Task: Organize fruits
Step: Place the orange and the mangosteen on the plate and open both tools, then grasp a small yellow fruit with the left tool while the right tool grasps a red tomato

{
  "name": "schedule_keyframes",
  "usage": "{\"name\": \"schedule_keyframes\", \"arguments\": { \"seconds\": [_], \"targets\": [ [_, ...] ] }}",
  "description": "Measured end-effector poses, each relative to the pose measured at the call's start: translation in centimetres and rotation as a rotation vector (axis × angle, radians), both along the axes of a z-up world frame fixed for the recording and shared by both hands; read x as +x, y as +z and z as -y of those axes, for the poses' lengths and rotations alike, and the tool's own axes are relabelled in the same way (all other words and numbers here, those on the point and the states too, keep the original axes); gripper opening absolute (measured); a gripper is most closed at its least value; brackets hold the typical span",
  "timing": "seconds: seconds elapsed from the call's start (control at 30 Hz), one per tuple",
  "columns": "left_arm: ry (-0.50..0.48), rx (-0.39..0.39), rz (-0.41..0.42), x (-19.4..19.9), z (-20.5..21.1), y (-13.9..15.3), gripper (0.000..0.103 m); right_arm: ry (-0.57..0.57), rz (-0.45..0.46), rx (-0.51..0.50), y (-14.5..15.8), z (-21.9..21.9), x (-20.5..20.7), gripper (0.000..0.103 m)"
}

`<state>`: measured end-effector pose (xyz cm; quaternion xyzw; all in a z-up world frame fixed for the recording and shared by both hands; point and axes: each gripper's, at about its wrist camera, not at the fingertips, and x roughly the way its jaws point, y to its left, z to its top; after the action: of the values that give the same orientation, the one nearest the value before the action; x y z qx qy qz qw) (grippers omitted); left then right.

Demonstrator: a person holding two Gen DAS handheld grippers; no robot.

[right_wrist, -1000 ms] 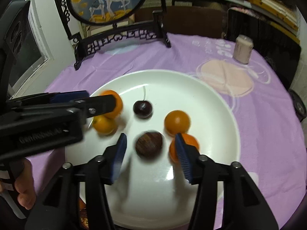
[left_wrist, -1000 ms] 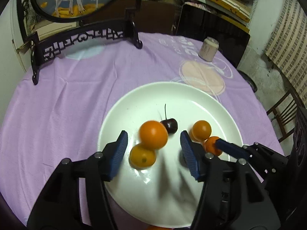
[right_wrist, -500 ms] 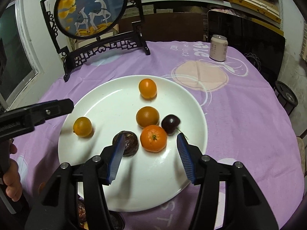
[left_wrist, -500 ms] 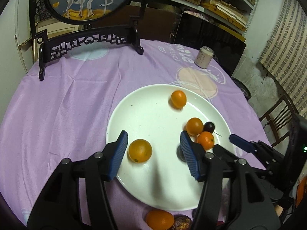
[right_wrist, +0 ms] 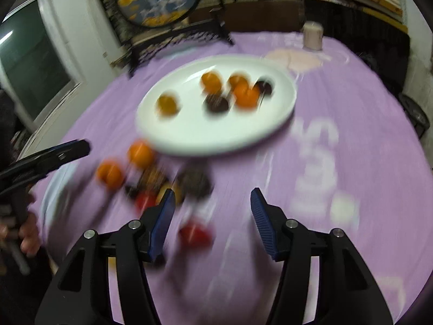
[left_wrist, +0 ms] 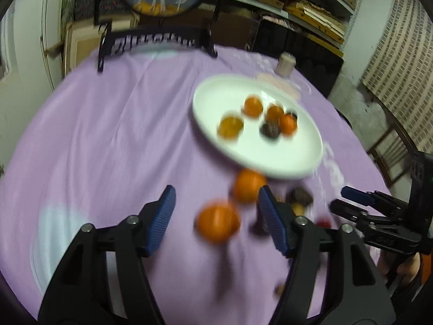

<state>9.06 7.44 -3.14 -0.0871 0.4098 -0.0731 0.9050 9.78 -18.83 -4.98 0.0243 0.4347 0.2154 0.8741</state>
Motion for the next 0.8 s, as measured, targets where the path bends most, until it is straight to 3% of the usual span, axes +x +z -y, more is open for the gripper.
{"name": "schedule_keyframes", "arguments": {
  "seconds": [0.13,0.3,0.33,0.37,0.4,0.47,0.8],
  "targets": [
    [-0.003,-0.020,-0.049,-2.9,-0.9,-1.7,0.066,0.005,-0.020,-0.041,-1.1,-0.5,-3.0,0.058],
    [-0.062,-0.001,-0.031,-5.0,0.5,-1.3,0.066,-0.012,-0.016,-0.033,-1.9,-1.2,-1.7,0.056],
    [-0.083,0.007,-0.026,-5.5,1.1,-1.2,0.066,-0.005,-0.025,-0.046,-2.4,-1.6,-1.1,0.050],
    [-0.097,0.016,-0.023,-5.9,1.7,-1.1,0.066,0.003,-0.036,-0.052,-2.9,-1.9,-0.8,0.035],
    [-0.111,0.026,-0.023,-6.1,2.2,-1.1,0.066,0.010,-0.030,-0.055,-3.2,-2.2,-0.6,0.032],
    [-0.135,0.043,-0.032,-6.6,3.1,-1.3,0.066,0.003,-0.010,-0.079,-2.9,-2.5,-0.9,0.032],
    [-0.242,0.052,-0.082,-7.9,7.3,-2.7,0.065,-0.089,0.005,0.023,-0.9,2.2,-4.4,0.032]
  ]
}}
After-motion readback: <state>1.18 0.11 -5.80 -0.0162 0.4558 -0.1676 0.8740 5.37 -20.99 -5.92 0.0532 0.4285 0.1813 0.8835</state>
